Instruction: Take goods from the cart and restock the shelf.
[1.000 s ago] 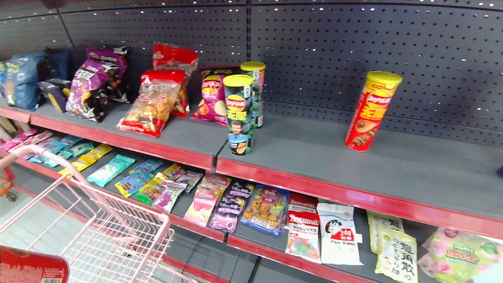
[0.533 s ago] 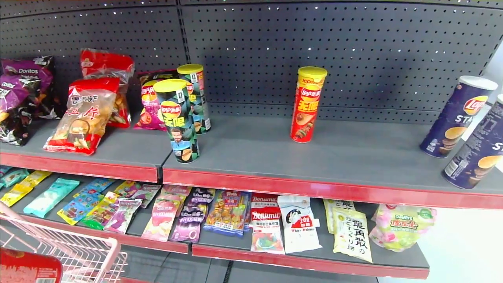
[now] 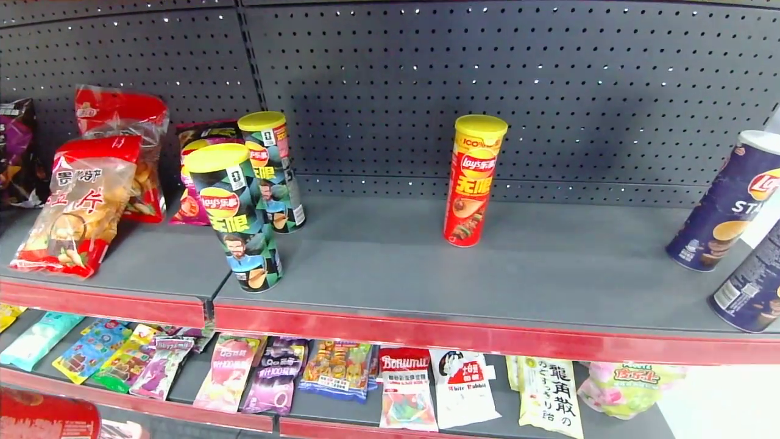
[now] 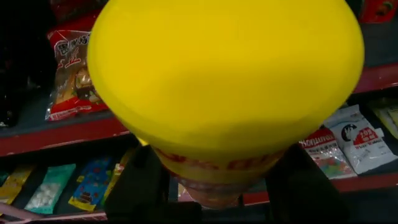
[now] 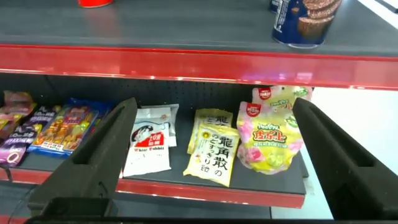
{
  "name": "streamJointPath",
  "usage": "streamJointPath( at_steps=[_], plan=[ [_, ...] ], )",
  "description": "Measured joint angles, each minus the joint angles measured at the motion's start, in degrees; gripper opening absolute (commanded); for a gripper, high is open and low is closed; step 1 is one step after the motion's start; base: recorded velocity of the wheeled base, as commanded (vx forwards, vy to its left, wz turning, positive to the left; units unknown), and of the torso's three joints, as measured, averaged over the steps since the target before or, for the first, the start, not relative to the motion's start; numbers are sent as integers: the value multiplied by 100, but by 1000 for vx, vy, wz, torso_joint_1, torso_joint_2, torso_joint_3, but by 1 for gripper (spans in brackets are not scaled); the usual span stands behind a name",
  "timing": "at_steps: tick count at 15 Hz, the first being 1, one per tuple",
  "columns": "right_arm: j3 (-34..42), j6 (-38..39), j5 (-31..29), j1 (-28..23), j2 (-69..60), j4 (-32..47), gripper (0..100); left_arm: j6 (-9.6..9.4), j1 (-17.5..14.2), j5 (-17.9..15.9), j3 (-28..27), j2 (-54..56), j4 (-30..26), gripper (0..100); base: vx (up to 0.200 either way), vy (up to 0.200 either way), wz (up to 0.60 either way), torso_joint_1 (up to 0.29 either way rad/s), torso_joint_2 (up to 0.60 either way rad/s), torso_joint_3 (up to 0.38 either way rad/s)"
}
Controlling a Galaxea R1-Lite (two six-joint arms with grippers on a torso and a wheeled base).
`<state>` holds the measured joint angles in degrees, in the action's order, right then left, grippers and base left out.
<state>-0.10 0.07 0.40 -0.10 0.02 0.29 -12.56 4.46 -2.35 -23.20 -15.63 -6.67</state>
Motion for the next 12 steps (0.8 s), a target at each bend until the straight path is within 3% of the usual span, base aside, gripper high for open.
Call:
streamJointPath(
  at_steps=[3,4,6,7,12],
  plan=[
    [0,-12,50,5,0,-2,100,46,9,-152,0,325,-417,0,0,0,0,0,0,0],
    [-1,-12,93,2,-2,-16,100,174,5,-222,-9,408,-514,0,0,0,0,0,0,0],
    [-345,13,332,15,57,-45,100,774,11,-325,-78,466,-501,0,0,0,0,0,0,0],
    [-646,17,457,40,195,-40,100,933,11,-328,-130,441,-483,0,0,0,0,0,0,0],
    [-2898,-177,1424,290,2577,-61,100,947,-6,-271,-190,254,-516,0,0,0,0,0,0,0]
  ],
)
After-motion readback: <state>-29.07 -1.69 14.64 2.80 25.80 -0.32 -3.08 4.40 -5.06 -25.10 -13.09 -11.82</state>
